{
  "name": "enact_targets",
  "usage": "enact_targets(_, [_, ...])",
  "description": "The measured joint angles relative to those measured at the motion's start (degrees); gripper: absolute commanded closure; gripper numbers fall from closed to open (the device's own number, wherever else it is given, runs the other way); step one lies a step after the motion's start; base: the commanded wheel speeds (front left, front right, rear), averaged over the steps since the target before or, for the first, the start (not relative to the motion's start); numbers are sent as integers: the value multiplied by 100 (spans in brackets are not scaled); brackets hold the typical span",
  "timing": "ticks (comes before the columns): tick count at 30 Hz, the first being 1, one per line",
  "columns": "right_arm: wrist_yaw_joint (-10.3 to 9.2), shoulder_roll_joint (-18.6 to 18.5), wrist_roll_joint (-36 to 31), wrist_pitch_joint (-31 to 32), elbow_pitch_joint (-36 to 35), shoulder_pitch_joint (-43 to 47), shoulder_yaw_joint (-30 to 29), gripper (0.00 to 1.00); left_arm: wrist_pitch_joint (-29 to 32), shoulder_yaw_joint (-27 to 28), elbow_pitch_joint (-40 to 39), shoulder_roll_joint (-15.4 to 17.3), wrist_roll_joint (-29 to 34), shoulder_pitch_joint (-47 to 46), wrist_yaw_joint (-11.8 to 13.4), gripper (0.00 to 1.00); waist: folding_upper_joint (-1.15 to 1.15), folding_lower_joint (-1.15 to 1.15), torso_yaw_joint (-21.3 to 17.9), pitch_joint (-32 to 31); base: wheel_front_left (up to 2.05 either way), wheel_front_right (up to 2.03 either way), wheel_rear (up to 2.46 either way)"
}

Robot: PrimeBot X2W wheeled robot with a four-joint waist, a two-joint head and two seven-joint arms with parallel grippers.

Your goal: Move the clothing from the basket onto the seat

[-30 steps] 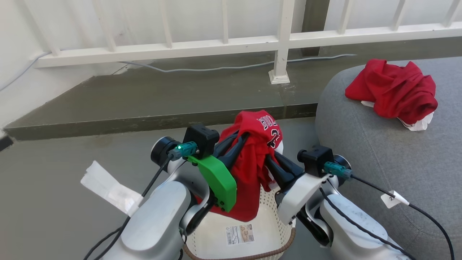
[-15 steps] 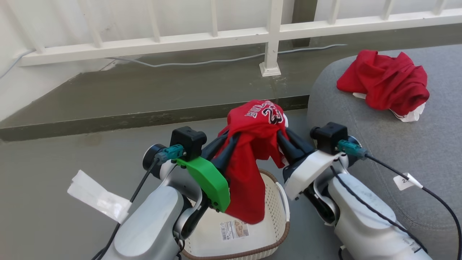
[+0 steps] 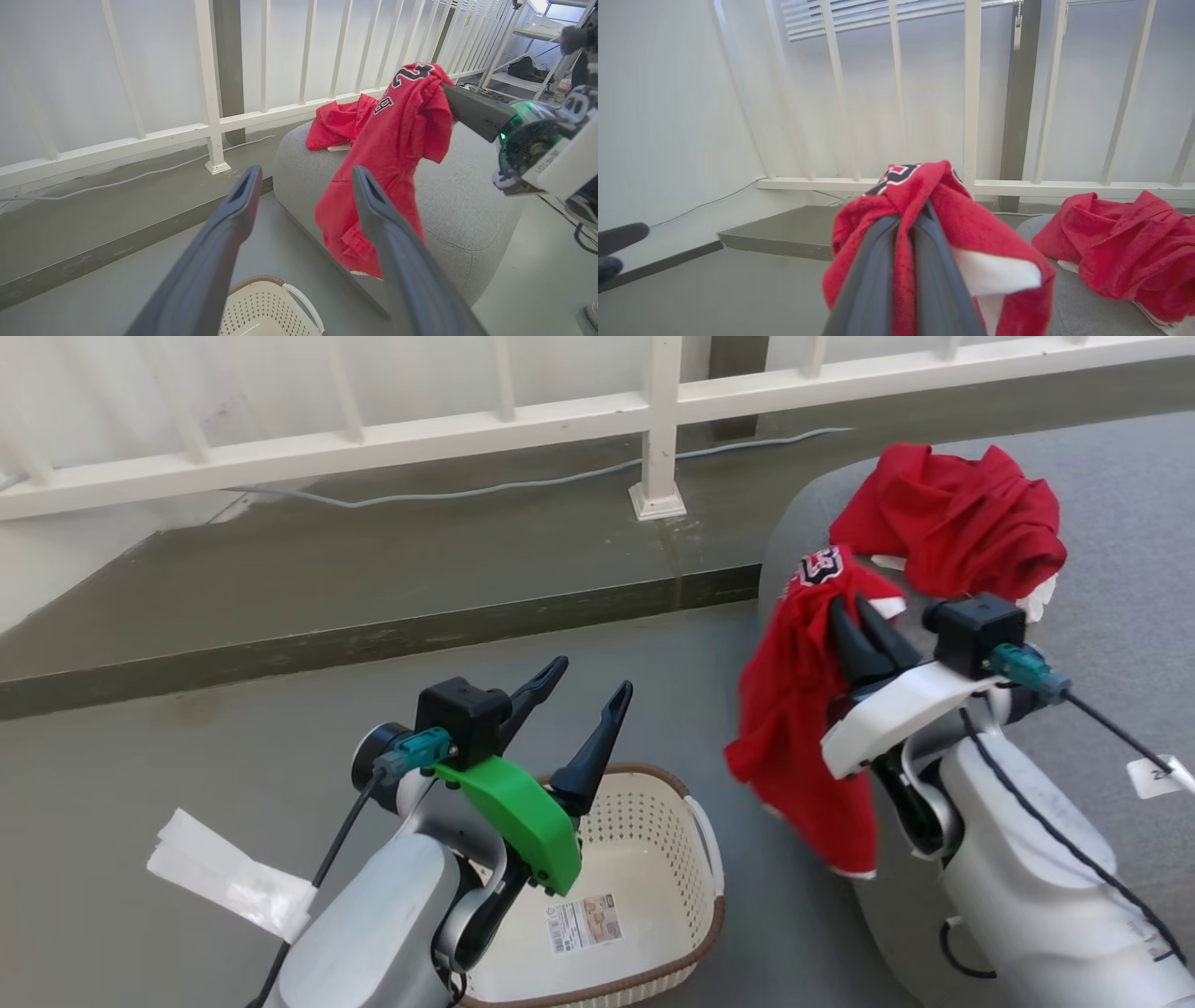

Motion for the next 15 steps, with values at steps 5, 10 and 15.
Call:
enact_targets(5, [-60,-198,-21,0,-159,-6,-194,100,-91,0,-62,15,0,126,0,0,0,0,-153,17,0,0,0])
enact_targets(10, [-107,-359,-81,0,-309,-10,-316,100,-153,-13,-170,46,0,229,0,0,0,0,-366,29,0,0,0])
enact_targets(15, [-148,-455,-127,0,-487,-64,-369,100,-216,-60,-234,56,1,324,0,0,0,0,-646,44,0,0,0])
